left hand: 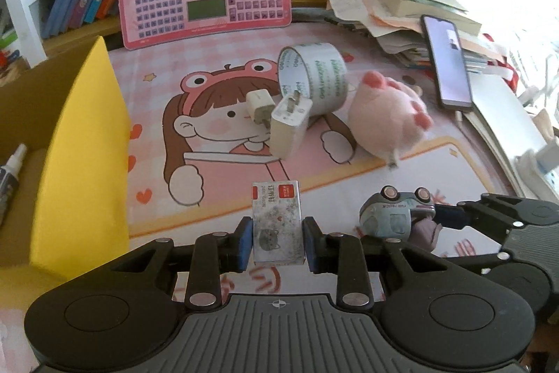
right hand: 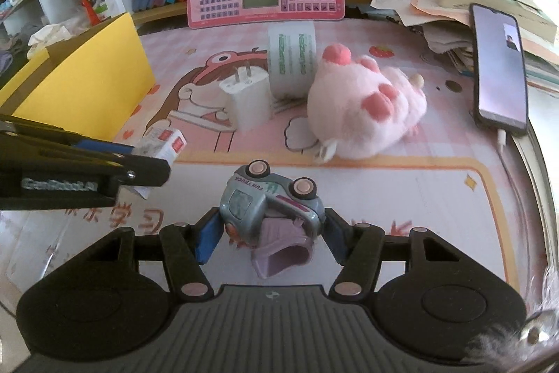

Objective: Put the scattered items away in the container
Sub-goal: 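Close the right gripper on the grey toy car while the left gripper grasps the white card, then lift the toy car and white card and carry both over the yellow box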

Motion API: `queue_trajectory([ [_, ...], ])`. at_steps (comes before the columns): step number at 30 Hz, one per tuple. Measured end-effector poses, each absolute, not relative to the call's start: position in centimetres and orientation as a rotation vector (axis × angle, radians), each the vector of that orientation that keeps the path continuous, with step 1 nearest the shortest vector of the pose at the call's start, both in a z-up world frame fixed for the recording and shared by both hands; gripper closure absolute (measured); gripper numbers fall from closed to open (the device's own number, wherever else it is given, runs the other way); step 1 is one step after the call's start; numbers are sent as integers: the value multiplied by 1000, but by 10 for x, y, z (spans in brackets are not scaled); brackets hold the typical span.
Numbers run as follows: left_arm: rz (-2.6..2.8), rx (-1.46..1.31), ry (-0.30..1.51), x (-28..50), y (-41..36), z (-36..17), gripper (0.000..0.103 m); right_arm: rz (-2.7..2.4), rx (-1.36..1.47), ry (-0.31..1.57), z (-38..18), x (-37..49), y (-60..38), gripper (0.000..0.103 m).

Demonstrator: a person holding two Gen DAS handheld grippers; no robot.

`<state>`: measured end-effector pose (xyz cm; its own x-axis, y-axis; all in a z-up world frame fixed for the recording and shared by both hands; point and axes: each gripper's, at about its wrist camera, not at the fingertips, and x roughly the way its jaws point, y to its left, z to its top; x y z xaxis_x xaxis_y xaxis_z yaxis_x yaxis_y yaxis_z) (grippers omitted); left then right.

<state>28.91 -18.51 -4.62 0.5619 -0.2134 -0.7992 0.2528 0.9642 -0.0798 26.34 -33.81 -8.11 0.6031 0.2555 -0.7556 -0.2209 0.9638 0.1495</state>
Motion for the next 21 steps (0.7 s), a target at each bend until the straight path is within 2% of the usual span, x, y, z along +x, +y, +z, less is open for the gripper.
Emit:
queue_trajectory([
  [21,-334,-47,921,206,-135,-33,74,288,-10,920,-59,204,-311,44],
])
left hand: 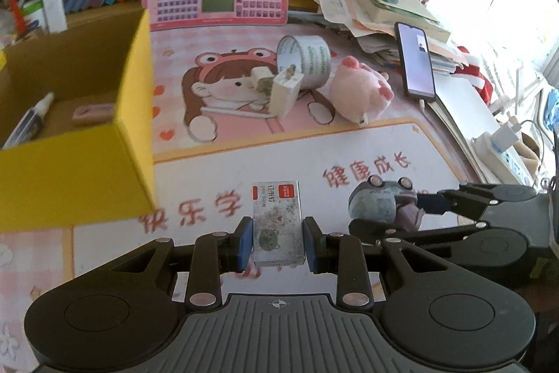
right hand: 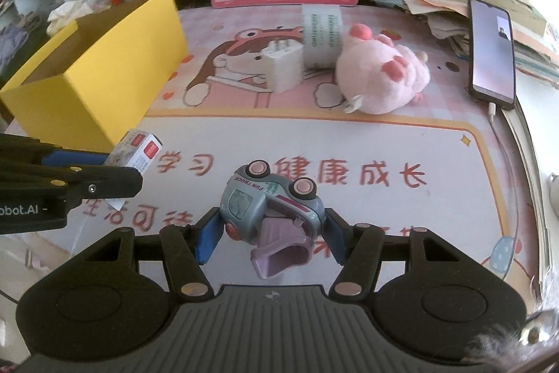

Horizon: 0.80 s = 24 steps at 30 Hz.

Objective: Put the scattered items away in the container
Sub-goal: 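Lift the toy car and white card and carry both over the yellow box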

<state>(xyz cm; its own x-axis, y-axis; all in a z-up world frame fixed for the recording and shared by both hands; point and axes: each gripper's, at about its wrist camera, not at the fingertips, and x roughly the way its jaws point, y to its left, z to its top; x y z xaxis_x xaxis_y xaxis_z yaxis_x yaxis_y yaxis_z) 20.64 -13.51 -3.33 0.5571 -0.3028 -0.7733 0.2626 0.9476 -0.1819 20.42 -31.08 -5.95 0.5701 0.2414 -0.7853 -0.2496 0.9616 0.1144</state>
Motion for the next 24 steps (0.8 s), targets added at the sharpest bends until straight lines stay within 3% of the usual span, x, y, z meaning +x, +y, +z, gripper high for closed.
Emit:
queue_trajectory([
  [24,-398,-17,874,92,-2,-21,74,271,-73,880,-26,84,-184,44],
])
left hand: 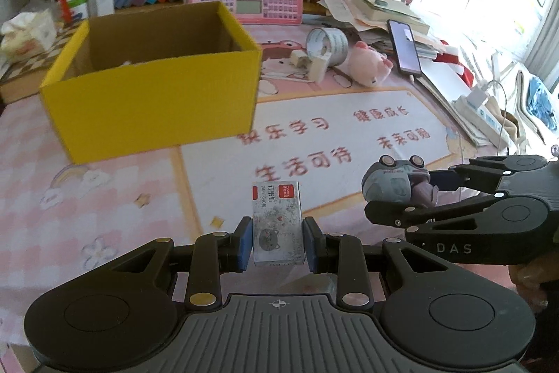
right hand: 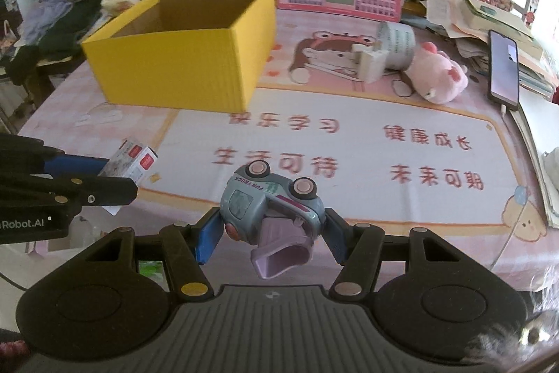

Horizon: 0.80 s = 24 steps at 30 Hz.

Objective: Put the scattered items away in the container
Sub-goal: 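Lift the toy car and white card and carry both over the yellow box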

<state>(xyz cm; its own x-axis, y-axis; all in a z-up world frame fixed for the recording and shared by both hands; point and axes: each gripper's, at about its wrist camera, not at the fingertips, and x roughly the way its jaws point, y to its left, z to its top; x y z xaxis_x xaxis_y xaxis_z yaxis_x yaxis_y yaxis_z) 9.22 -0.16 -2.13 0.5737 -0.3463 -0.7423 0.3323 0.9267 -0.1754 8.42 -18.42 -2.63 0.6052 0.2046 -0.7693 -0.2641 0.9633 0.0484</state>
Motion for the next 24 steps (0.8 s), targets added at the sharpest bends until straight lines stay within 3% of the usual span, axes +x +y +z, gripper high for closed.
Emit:
queue_trajectory([
  [24,-265,-133,775,51,106,-7,74,445,-211,836,-13,60,-71,44],
])
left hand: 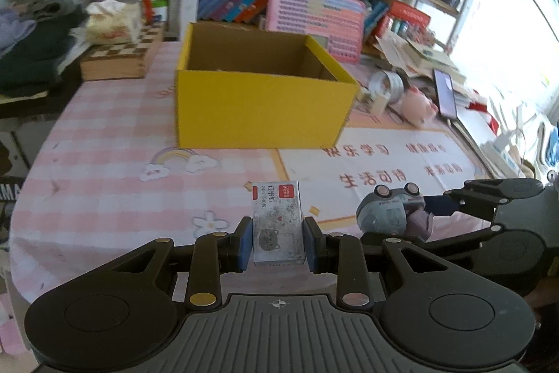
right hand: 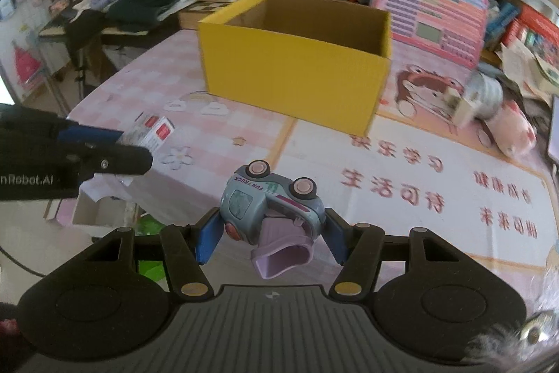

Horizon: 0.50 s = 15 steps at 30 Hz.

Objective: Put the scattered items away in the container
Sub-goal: 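Lift the toy car and white card and carry both over the yellow box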

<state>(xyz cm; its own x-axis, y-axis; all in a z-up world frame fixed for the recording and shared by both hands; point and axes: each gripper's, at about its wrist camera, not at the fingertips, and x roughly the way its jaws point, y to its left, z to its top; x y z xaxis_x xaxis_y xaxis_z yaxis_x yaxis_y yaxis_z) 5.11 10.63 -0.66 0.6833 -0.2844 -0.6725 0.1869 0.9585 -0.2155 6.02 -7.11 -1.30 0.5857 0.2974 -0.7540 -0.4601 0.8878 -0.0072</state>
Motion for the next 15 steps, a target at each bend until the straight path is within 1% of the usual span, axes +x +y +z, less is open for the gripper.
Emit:
queue_trajectory([
  [7,-255,-148,741,51,124,1,74,486,-256,810,-2,66,-49,44],
  [15,-282,-148,744,59,123,0,74,486,-275,815,0,71,-41,44],
])
